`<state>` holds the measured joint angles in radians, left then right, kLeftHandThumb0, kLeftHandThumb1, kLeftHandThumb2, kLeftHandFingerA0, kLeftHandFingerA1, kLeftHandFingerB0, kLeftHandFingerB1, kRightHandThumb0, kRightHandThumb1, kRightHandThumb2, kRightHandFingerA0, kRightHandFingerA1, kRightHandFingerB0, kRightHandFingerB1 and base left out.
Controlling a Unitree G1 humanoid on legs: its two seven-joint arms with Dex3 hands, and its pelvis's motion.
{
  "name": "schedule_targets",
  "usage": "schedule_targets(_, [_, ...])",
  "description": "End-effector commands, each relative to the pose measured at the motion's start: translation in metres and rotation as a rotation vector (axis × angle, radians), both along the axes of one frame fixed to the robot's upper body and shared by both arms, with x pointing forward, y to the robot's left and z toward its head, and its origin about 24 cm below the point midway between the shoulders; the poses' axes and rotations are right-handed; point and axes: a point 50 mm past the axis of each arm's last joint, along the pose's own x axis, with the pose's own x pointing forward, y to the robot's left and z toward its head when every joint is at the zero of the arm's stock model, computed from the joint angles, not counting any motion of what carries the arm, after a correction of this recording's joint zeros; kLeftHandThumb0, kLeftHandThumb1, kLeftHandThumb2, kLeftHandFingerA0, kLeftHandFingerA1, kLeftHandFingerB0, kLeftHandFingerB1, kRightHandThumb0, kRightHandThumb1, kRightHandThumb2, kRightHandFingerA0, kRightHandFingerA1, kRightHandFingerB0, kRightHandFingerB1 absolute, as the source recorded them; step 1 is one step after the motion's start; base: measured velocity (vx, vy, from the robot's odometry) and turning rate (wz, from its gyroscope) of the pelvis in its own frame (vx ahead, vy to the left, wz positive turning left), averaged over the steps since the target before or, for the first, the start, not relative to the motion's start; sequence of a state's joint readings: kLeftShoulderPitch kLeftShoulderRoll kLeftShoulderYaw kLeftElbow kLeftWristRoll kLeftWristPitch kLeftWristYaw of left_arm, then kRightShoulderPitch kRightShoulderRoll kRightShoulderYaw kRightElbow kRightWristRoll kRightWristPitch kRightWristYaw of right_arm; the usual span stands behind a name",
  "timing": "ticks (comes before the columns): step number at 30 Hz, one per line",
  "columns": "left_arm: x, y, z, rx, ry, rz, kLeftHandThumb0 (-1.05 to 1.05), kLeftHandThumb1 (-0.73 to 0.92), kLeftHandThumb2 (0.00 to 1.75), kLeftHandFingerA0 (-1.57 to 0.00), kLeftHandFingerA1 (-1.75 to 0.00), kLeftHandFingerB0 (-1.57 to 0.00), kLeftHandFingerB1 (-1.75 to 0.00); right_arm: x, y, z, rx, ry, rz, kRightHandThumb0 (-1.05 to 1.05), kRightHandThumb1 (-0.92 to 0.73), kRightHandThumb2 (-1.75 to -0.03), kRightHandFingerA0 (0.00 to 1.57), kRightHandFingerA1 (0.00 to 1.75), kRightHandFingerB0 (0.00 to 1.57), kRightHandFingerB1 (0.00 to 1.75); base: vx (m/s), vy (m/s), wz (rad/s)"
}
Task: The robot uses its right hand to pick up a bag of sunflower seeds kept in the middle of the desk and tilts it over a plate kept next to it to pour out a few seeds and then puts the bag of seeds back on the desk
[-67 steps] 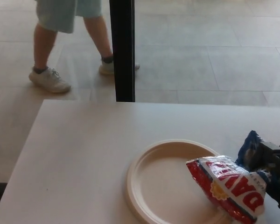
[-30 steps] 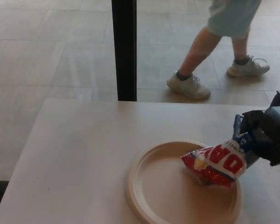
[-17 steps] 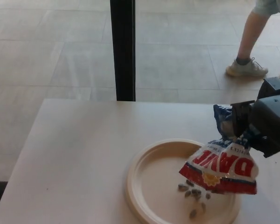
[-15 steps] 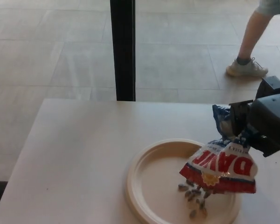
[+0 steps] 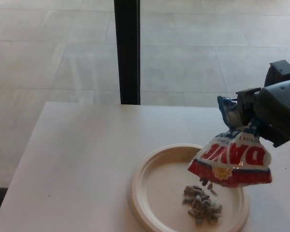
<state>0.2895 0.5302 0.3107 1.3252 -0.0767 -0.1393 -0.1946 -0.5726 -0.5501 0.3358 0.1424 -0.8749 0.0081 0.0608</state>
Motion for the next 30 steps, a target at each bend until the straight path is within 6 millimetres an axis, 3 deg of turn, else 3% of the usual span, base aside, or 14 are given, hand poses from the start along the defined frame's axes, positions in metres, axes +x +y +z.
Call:
schedule_targets(1, [-0.001, 0.007, 0.007, 0.016, 0.001, -0.037, -0.49, 0.62, 0.59, -0.58, -0.63, -0.62, -0.47, 0.003, 0.000, 0.013, 0.015, -0.055, -0.028, -0.32, -0.50, -0.87, 0.91, 1.75, 0.69, 1.63, 0.00, 0.000, 0.00])
schedule_targets(8, [-0.003, 0.007, 0.007, 0.018, 0.001, -0.018, -0.49, 0.60, 0.58, -0.58, -0.60, -0.64, -0.47, 0.003, 0.005, 0.013, -0.006, -0.056, -0.031, -0.33, -0.52, -0.85, 0.91, 1.75, 0.73, 1.53, 0.00, 0.000, 0.00])
schedule_targets(9, [-0.004, 0.006, 0.007, 0.030, 0.022, -0.037, -0.48, 0.62, 0.59, -0.62, -0.61, -0.58, -0.45, 0.003, 0.006, 0.014, 0.000, -0.059, -0.027, -0.30, -0.49, -0.91, 1.10, 1.73, 0.70, 1.34, 0.00, 0.000, 0.00])
schedule_targets(10, [-0.004, 0.006, 0.007, 0.030, 0.026, -0.045, -0.49, 0.64, 0.60, -0.61, -0.60, -0.56, -0.44, 0.003, 0.007, 0.015, -0.002, -0.057, -0.031, -0.32, -0.50, -0.88, 0.90, 1.75, 0.76, 1.34, 0.00, 0.000, 0.00])
schedule_targets(11, [-0.004, 0.006, 0.007, 0.028, 0.022, -0.040, -0.49, 0.63, 0.59, -0.63, -0.61, -0.59, -0.45, 0.003, 0.007, 0.016, 0.003, -0.050, -0.036, -0.32, -0.53, -0.87, 0.90, 1.75, 0.78, 1.21, 0.00, 0.000, 0.00])
schedule_targets(13, [-0.004, 0.006, 0.007, 0.019, 0.011, -0.040, -0.48, 0.64, 0.59, -0.62, -0.62, -0.60, -0.46, 0.003, 0.008, 0.016, 0.014, -0.035, -0.039, -0.29, -0.48, -0.92, 0.91, 1.75, 0.78, 1.46, 0.00, 0.000, 0.00])
schedule_targets(15, [-0.004, 0.007, 0.007, 0.018, 0.013, -0.038, -0.48, 0.64, 0.59, -0.62, -0.62, -0.60, -0.46, 0.002, 0.007, 0.016, 0.015, -0.029, -0.044, -0.29, -0.48, -0.92, 0.91, 1.75, 0.78, 1.46, 0.00, 0.000, 0.00])
schedule_targets(17, [-0.004, 0.006, 0.007, 0.019, 0.004, -0.028, -0.49, 0.62, 0.59, -0.61, -0.61, -0.58, -0.46, 0.000, 0.006, 0.008, 0.016, -0.009, -0.059, -0.31, -0.54, -0.83, 0.92, 1.75, 0.73, 1.61, 0.00, 0.000, 0.00])
schedule_targets(19, [-0.005, 0.007, 0.007, 0.017, -0.001, -0.004, -0.48, 0.61, 0.59, -0.59, -0.62, -0.62, -0.47, -0.003, 0.002, -0.006, 0.065, 0.053, -0.095, -0.31, -0.48, -0.91, 0.89, 1.75, 0.78, 1.28, 0.00, 0.000, 0.00])
schedule_targets(24, [-0.007, 0.005, 0.006, 0.012, -0.008, 0.008, -0.46, 0.61, 0.58, -0.64, -0.65, -0.63, -0.48, -0.010, -0.005, -0.027, 0.121, 0.108, -0.131, -0.28, -0.46, -0.94, 0.90, 1.75, 0.79, 1.40, 0.00, 0.000, 0.00])
schedule_targets(26, [-0.008, 0.004, 0.006, 0.011, -0.009, 0.010, -0.47, 0.64, 0.59, -0.65, -0.62, -0.63, -0.48, -0.013, -0.010, -0.038, 0.135, 0.196, -0.201, -0.34, -0.63, -0.76, 0.87, 1.75, 0.77, 1.25, 0.00, 0.000, 0.00])
schedule_targets(28, [-0.008, 0.003, 0.005, 0.012, 0.013, -0.018, -0.47, 0.66, 0.60, -0.64, -0.61, -0.58, -0.45, -0.015, -0.014, -0.048, 0.177, 0.229, -0.233, -0.32, -0.63, -0.78, 0.87, 1.74, 0.76, 1.16, 0.00, 0.000, 0.00])
schedule_targets(29, [-0.008, 0.003, 0.004, 0.017, 0.011, -0.001, -0.48, 0.65, 0.59, -0.65, -0.62, -0.59, -0.45, -0.017, -0.020, -0.055, 0.209, 0.270, -0.262, -0.29, -0.58, -0.82, 1.09, 1.73, 0.79, 1.23, 0.00, 0.000, 0.00])
schedule_targets(30, [-0.008, 0.004, 0.004, 0.016, 0.009, 0.003, -0.48, 0.64, 0.59, -0.66, -0.63, -0.61, -0.46, -0.017, -0.023, -0.058, 0.227, 0.301, -0.287, -0.49, -0.49, -0.96, 1.17, 1.37, 0.90, 1.19, 0.00, 0.000, 0.00])
